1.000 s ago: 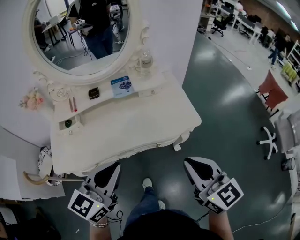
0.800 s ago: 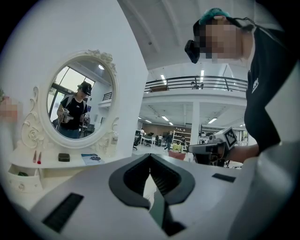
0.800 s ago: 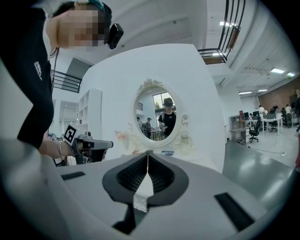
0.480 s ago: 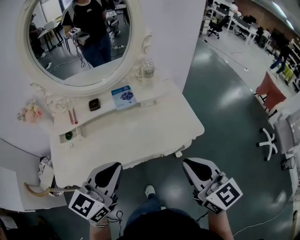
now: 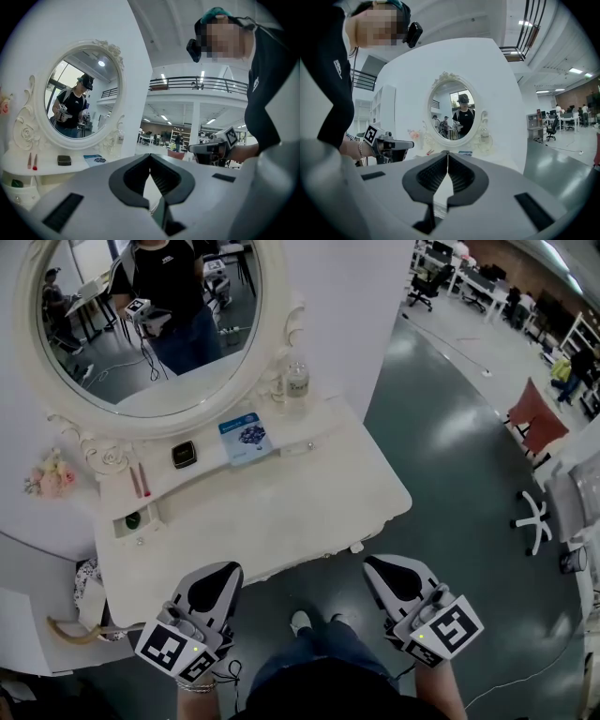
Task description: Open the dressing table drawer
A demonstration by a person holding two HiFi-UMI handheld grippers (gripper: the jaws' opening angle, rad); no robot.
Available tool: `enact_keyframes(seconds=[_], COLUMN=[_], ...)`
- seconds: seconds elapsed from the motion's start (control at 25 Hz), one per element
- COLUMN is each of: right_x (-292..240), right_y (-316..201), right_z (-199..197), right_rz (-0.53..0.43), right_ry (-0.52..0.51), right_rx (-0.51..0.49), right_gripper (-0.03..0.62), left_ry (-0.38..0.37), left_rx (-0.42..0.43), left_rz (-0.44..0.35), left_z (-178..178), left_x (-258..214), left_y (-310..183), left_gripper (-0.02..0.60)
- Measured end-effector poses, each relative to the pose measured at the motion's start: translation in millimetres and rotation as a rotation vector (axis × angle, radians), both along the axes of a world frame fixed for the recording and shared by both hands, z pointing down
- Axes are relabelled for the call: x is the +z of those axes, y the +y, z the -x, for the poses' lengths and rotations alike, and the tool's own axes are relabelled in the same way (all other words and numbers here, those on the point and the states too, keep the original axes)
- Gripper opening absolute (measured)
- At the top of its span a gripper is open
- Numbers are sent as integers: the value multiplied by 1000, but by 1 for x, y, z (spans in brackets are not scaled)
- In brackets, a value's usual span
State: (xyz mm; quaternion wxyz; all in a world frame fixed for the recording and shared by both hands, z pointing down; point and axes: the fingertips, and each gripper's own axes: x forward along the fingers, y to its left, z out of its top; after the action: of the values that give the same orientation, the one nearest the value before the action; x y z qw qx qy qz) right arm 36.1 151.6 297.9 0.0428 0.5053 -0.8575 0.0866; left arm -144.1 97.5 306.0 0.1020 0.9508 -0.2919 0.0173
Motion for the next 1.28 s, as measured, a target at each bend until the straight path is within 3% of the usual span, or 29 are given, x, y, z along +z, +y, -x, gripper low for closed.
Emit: enact_keyframes(seconds=[0.36,1.28], right_x=[8,8], right_y=[-26,-118], right_z=[-16,-85], right_rz=[23,34], right_ry=[-4,-15], right_rx=[12,-163], right_gripper=[19,20], left_ry=[-7,-5], left_rx=[-5,-166], left_rz=[36,24], left_z=[-10,-81], left_x=[10,4], left_y=[-16,-81], left_gripper=[17,18])
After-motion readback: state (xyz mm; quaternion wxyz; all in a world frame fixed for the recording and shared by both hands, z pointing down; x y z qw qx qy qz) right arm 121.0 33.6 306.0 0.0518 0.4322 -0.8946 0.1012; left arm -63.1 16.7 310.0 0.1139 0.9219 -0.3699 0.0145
